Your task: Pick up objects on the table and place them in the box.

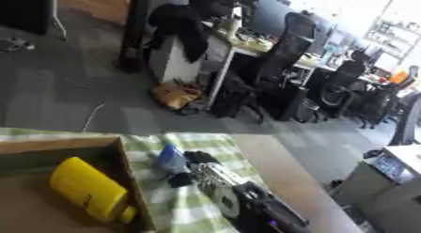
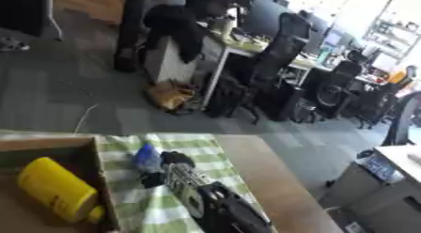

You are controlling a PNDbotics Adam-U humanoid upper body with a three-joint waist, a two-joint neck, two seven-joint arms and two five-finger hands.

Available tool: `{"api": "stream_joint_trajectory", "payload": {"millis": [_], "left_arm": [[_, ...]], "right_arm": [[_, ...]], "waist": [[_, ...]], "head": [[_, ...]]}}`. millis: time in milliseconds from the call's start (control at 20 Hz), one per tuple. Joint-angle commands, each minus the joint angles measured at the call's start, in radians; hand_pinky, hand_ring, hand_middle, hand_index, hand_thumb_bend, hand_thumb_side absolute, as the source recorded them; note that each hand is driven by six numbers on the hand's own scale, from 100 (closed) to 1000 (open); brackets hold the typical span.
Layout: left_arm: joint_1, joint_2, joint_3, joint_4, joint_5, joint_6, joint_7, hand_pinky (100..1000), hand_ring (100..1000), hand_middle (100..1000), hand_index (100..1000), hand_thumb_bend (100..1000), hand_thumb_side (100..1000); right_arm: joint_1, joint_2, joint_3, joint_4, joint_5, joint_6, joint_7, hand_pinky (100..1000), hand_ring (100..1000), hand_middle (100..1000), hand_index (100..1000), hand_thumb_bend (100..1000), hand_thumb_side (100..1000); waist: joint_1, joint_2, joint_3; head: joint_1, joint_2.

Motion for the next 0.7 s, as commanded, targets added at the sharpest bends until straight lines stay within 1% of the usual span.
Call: {"api": "stream_joint_trajectory", "payload": {"millis": [50,700], "left_arm": [[-0.004,0.003,0.003,-0.019,-0.008,0.005,0.000,921,952,919,950,100,1000],[0.011,0.003,-0.003,-0.019,-0.005,0.016,-0.010,919,952,916,952,100,1000]], "right_arm": [[0.008,-0.018,0.011,-0.023,-0.035,0.005,-0.016,544,490,196,453,100,615],[-0.010,-0.059,0.035,-0.120,-0.156,0.032,-0.105,483,444,175,430,100,628]], "waist": [[0.017,-0.030,-0.007],[0.048,-0.101,-0.025]], "head": [[-0.001,0.009],[-0.002,0.039]]}}
